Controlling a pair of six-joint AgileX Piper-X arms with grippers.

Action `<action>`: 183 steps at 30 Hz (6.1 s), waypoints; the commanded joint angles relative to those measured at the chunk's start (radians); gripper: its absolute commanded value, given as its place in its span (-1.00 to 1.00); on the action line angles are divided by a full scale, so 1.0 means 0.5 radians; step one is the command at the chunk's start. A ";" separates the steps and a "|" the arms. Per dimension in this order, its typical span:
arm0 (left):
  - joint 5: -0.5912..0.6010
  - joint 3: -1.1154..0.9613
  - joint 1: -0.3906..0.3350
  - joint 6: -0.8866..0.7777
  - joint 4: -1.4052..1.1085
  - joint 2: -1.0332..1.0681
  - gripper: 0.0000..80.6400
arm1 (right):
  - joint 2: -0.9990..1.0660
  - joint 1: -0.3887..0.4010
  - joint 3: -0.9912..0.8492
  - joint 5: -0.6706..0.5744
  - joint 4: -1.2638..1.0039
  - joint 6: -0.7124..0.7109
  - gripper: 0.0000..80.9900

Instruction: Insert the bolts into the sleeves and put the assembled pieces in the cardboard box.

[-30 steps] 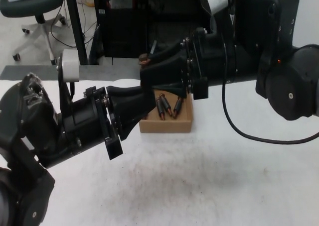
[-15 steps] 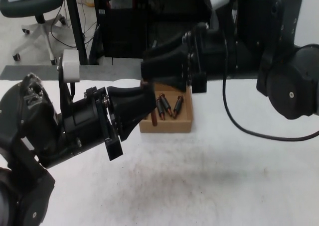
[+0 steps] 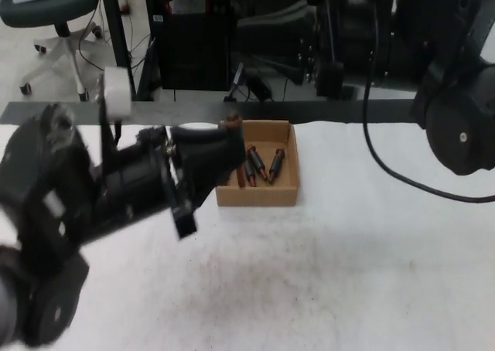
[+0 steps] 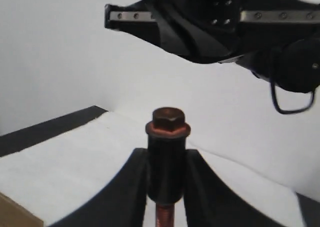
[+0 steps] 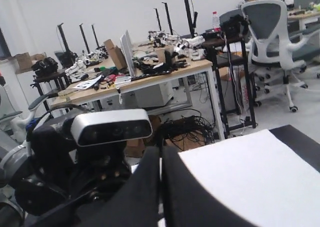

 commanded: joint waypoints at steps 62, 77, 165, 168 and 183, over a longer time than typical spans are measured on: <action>-0.890 -2.718 -0.007 0.873 3.162 1.697 -0.06 | -0.043 -0.348 -0.005 -0.632 -0.020 0.483 -0.52; -0.890 -2.637 -0.016 1.224 3.431 1.037 -0.99 | -0.075 -0.359 -0.005 -0.614 -0.092 0.625 -0.98; -1.994 0.980 -0.018 0.083 1.792 -2.295 -0.99 | -2.141 -0.951 1.792 1.480 1.456 -0.653 -0.98; -1.994 0.980 -0.018 0.083 1.792 -2.422 -0.99 | -2.280 -0.946 1.941 1.480 1.292 -0.653 -0.98; -1.994 0.980 -0.018 0.083 1.748 -2.734 -0.99 | -2.873 -0.946 1.977 1.480 1.465 -0.653 -0.98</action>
